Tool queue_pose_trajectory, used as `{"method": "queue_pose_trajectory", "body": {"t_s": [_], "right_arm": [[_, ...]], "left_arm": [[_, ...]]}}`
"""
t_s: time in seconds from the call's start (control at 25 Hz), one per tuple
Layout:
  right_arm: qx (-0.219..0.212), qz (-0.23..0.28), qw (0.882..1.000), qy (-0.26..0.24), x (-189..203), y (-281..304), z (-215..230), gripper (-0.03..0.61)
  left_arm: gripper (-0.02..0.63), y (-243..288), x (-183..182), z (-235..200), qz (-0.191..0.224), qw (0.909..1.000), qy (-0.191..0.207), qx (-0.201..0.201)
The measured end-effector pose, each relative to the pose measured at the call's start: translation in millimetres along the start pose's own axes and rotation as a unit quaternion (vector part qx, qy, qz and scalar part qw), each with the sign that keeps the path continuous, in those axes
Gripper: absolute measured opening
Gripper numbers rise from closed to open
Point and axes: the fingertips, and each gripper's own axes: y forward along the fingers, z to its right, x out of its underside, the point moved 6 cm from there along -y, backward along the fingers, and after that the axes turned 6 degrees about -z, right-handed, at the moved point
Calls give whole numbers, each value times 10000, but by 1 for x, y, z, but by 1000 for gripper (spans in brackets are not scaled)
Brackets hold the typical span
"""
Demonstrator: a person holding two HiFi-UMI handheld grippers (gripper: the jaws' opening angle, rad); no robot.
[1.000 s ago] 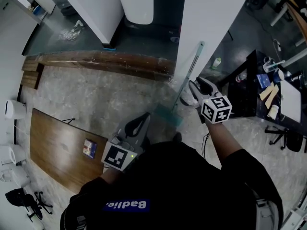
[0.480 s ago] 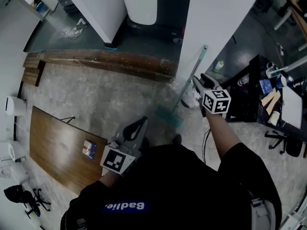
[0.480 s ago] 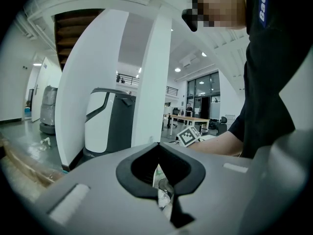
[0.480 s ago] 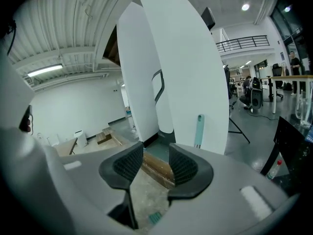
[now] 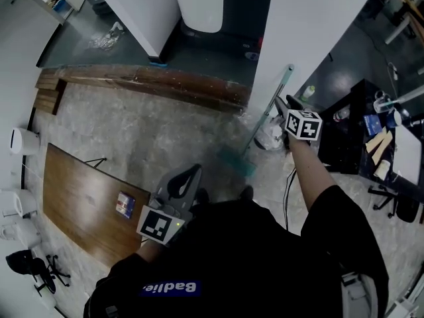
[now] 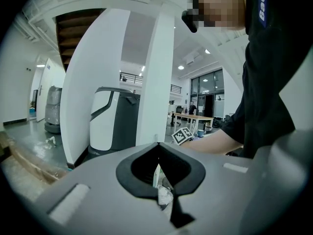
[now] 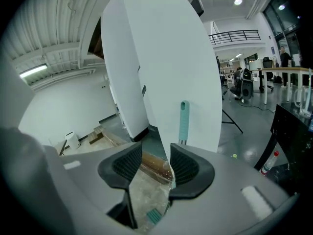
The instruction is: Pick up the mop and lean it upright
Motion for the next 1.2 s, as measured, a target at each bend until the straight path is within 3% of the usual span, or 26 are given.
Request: {"method": "queue_pose_trajectory", "body": {"t_s": [0.64,1.2], "right_arm": [[651,-831,9930,530,9,76,51,225],[777,-1006,9909,443,7,105,63,230]], "left_arm": [[20,-17,10,-15,-216,9991,-95,-364],[20,-28,20,-13,-391,9980,-145,-482]]}}
